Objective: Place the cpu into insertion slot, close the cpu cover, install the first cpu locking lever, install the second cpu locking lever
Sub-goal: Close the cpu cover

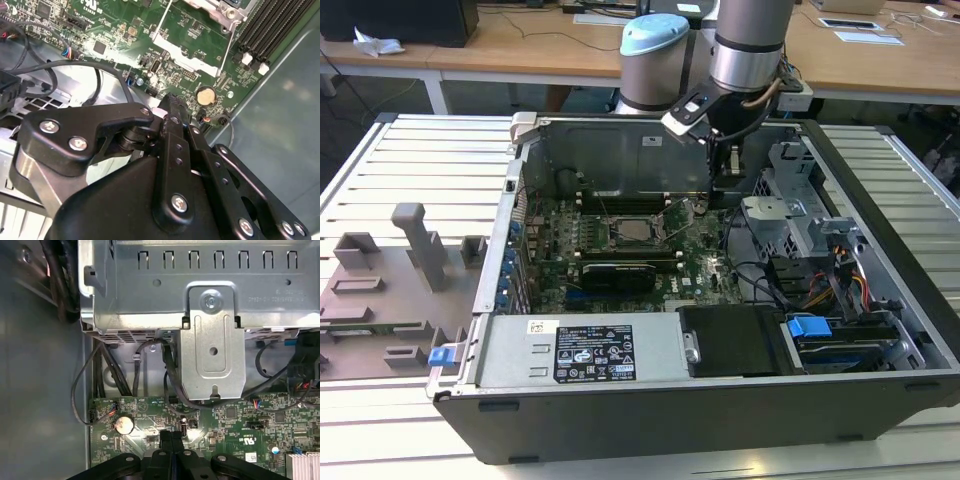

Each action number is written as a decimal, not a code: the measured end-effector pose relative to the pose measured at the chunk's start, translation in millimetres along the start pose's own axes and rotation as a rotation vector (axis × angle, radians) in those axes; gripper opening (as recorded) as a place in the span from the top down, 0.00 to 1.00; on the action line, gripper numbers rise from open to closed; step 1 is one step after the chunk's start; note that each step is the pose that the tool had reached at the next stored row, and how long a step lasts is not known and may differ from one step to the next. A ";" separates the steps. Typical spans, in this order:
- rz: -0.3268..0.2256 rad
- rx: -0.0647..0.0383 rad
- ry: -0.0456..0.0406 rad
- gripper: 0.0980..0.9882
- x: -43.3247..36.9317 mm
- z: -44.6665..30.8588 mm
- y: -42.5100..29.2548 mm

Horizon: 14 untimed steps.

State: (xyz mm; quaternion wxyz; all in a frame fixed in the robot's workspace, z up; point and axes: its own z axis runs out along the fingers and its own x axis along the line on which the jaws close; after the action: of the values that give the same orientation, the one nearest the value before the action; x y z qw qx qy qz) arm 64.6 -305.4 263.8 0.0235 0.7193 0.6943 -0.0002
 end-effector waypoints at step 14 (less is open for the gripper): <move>0.000 0.000 0.0000 0.99 -0.2 16.0 -21.7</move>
State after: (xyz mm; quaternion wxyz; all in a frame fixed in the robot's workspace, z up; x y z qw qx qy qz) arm 43.4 -305.4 247.1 0.0235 0.7193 0.6943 -0.0002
